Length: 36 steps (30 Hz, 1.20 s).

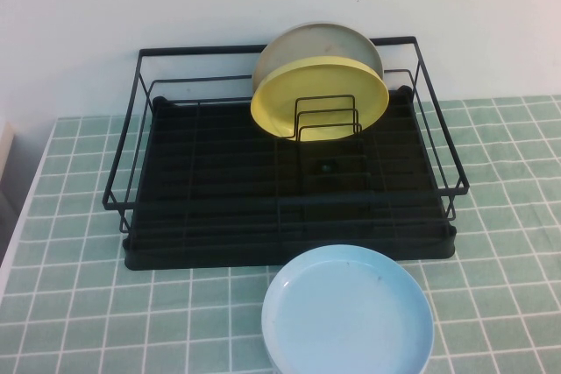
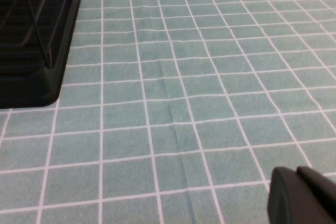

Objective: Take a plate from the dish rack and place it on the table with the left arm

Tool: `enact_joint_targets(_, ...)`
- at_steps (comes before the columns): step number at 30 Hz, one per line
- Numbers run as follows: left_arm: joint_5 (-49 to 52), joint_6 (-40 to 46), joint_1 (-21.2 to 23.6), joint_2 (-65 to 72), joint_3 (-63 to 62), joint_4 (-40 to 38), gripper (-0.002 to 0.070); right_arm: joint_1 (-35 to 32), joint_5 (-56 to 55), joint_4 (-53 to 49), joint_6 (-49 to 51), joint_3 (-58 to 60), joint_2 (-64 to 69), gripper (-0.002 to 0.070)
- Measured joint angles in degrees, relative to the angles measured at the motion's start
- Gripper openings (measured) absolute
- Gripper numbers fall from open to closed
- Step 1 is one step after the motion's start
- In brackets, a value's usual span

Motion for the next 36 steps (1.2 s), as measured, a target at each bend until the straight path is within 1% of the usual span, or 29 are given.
enact_joint_targets(3,-1.0,-3.1,2.0,0.0,0.2,0.0,-0.0002,0.0,0.0,0.0,0.0,0.0,0.0,-0.0002)
enact_joint_targets(6,-0.8,-6.1,2.8,0.0,0.2,0.2,-0.0002,0.0,0.0,0.0,0.0,0.0,0.0,-0.0002)
enact_joint_targets(13,-0.8,-7.3,2.8,0.0,0.2,1.7,-0.0002,0.0,0.0,0.0,0.0,0.0,0.0,-0.0002)
enact_joint_targets(36,-0.8,-7.2,2.8,0.0,0.2,1.9,-0.0002,0.0,0.0,0.0,0.0,0.0,0.0,-0.0002)
